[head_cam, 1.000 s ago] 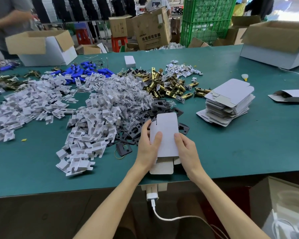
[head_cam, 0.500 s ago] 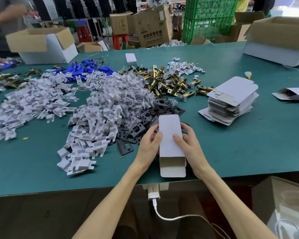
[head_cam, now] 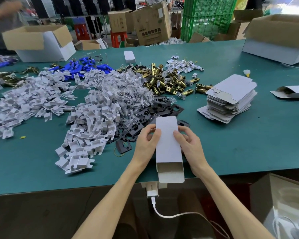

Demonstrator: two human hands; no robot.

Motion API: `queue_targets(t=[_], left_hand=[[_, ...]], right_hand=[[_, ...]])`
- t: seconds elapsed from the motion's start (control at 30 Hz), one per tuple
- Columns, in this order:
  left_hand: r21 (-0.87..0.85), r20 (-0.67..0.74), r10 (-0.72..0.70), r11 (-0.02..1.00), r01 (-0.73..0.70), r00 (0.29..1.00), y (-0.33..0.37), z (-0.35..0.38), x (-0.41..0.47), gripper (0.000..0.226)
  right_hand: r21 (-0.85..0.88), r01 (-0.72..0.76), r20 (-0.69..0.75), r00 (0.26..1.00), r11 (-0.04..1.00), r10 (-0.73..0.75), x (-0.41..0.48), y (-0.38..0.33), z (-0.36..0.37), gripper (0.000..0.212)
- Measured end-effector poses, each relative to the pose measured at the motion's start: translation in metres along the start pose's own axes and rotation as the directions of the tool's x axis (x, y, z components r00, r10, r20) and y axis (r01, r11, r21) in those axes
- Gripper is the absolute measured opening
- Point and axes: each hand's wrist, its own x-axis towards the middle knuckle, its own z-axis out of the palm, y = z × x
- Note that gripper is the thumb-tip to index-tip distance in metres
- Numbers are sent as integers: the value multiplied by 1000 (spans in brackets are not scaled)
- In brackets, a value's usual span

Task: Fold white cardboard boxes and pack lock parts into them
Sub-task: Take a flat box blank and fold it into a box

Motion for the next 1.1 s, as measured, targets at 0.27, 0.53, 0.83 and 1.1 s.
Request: queue_targets(t=[0.27,0.53,0.83,1.1], left_hand=[[-70,24,-2,998,4,1000,-4,-7,2,46],[-180,-414,-56,983,-22,909,-16,-14,11,45],[-164,-342,-48,986,-9,938,-14,-11,8,40],[-165,-250,20,984,-63,968,-8,-9,7,32]], right_hand=[[-27,29,-9,1000,999,-29,-3,-4,-1,28],[-39,3,149,989,999,3,-5,-11,-1,57],[16,-3,154,988,1000,0,-6,-11,-3,57],[257,-91,176,983,962,46,-2,-7,-13,51]])
